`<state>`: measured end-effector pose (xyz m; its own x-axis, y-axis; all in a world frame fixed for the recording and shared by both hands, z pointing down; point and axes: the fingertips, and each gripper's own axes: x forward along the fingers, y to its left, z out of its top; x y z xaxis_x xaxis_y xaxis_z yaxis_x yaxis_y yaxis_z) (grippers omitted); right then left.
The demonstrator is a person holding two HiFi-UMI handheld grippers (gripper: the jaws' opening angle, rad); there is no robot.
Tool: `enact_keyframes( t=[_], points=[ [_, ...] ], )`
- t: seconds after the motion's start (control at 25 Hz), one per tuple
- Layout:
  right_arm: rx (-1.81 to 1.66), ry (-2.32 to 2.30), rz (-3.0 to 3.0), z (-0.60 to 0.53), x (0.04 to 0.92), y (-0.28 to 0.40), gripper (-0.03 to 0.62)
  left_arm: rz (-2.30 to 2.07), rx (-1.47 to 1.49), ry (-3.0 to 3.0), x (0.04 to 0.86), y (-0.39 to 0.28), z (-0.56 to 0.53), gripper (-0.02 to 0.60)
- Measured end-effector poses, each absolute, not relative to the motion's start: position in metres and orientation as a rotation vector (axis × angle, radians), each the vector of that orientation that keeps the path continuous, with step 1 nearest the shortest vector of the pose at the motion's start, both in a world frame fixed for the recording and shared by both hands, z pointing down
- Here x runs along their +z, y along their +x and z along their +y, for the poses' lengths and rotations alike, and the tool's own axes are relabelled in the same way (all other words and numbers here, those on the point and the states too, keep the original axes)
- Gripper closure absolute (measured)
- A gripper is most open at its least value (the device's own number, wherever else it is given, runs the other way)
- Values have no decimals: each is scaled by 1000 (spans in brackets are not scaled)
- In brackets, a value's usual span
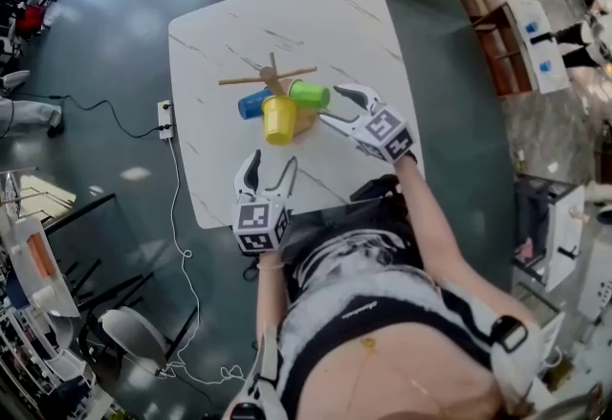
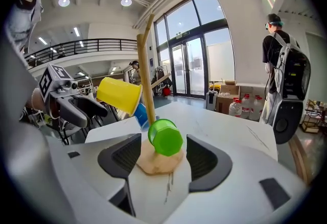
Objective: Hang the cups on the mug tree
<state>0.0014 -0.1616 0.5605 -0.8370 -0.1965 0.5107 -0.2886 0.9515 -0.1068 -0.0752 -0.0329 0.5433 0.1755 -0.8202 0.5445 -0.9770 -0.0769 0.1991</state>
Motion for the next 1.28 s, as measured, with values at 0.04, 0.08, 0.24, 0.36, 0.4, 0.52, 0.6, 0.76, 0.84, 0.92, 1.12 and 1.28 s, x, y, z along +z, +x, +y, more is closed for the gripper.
enact_keyframes(
  t=[0.04, 0.08, 0.24, 0.36, 0.4, 0.52, 0.6, 0.76, 0.84, 0.92, 1.12, 1.28],
  points=[
    [244, 354, -2592, -161, 559, 3, 307, -1686, 398, 1944, 543, -75, -33, 252],
    [243, 364, -2594, -160, 556, 5, 307, -1684, 399, 1947, 542, -75, -33, 252],
    [233, 404, -2610, -158, 547, 14, 309, -1674, 396, 1953, 542, -73, -32, 252],
    [226, 424, -2644, -155, 535, 18, 355, -1671, 393, 1960, 541, -74, -31, 252],
    [224, 431, -2661, -154, 530, 20, 374, -1671, 392, 1965, 540, -74, -31, 253],
    [170, 438, -2704, -149, 515, 25, 440, -1676, 392, 1988, 536, -75, -31, 302],
    [107, 431, -2716, -143, 507, 27, 498, -1676, 385, 2009, 532, -76, -31, 329],
    [38, 436, -2725, -132, 497, 31, 582, -1674, 375, 2043, 526, -76, -33, 386],
    [37, 441, -2723, -127, 494, 34, 591, -1667, 375, 2061, 524, -74, -32, 411],
    [28, 431, -2707, -122, 492, 35, 591, -1657, 371, 2085, 522, -72, -31, 460],
    [35, 460, -2706, -108, 487, 33, 591, -1631, 372, 2129, 519, -71, -28, 551],
    [57, 457, -2703, -95, 486, 23, 591, -1599, 375, 2166, 517, -70, -27, 576]
  ],
)
